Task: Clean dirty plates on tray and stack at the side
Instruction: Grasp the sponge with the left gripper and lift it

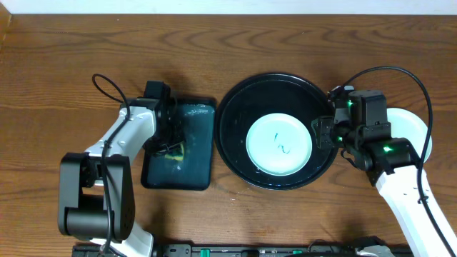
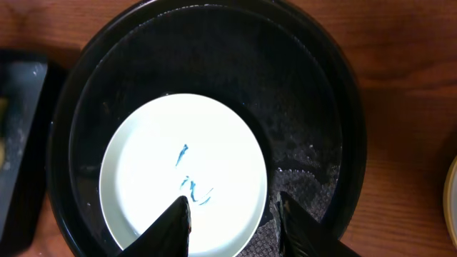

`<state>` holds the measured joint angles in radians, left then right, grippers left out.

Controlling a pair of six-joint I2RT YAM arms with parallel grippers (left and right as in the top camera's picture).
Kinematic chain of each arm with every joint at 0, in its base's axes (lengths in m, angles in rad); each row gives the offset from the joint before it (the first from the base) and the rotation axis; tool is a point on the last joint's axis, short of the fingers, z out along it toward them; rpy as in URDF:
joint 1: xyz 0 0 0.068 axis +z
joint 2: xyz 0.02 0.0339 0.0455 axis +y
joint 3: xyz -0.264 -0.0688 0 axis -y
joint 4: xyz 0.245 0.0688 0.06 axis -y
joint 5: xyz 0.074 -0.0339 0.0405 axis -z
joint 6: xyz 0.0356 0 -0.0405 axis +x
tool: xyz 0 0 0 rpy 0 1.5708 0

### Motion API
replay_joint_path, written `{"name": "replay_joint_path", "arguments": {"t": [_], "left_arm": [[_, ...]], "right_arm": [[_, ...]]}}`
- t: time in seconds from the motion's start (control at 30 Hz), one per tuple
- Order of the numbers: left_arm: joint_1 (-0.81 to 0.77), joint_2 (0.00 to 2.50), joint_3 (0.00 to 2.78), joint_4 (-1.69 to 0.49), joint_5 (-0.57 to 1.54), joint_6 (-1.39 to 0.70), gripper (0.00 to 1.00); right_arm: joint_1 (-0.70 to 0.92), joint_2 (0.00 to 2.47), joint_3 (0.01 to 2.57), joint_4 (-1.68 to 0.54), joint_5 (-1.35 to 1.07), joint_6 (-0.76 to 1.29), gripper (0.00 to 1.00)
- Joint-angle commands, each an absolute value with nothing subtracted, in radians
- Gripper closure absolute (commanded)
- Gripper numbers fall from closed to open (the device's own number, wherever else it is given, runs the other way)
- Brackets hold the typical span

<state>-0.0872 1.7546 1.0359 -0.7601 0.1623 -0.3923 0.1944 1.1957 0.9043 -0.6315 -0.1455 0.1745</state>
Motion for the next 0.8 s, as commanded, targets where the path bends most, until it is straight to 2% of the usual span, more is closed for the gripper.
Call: {"name": "replay_joint_path", "arguments": {"t": [0.0, 0.07, 0.1, 0.3, 0.43, 0.5, 0.53, 0.6, 0.77], "left_arm": [[-0.091, 1.695, 1.082, -0.81, 0.195, -0.39, 0.66], [-0.091, 1.663, 1.082, -0.81, 0.192, -0.386, 0.53], [-0.091, 1.654, 1.082, -0.807, 0.188, -0.384, 0.5], [-0.091, 1.657, 1.056, -0.768, 0.03, -0.371, 0.49], [-0.091, 1.697, 1.005, -0.689, 0.016, -0.381, 0.5], [-0.091, 1.734, 0.981, -0.649, 0.018, -0.4, 0.55], [-0.091, 1.766, 0.972, -0.632, 0.022, -0.406, 0.71], [-0.091, 1.791, 0.974, -0.628, 0.06, -0.405, 0.92], [-0.091, 1.762, 1.023, -0.667, 0.135, -0.405, 0.93]], "right_arm": [[0.198, 1.191, 0.922, -0.633, -0.155, 0.171, 0.64], [0.198, 1.191, 0.922, -0.633, -0.155, 0.171, 0.64], [0.198, 1.191, 0.922, -0.633, -0.155, 0.171, 0.64], [0.198, 1.191, 0.922, -0.633, -0.155, 0.171, 0.64], [0.198, 1.191, 0.922, -0.633, -0.155, 0.171, 0.64], [0.198, 1.191, 0.922, -0.633, -0.155, 0.171, 0.65], [0.198, 1.191, 0.922, -0.635, -0.155, 0.171, 0.68], [0.198, 1.191, 0.922, -0.646, -0.154, 0.171, 0.69], [0.194, 1.213, 0.92, -0.689, -0.098, 0.194, 0.62]]}}
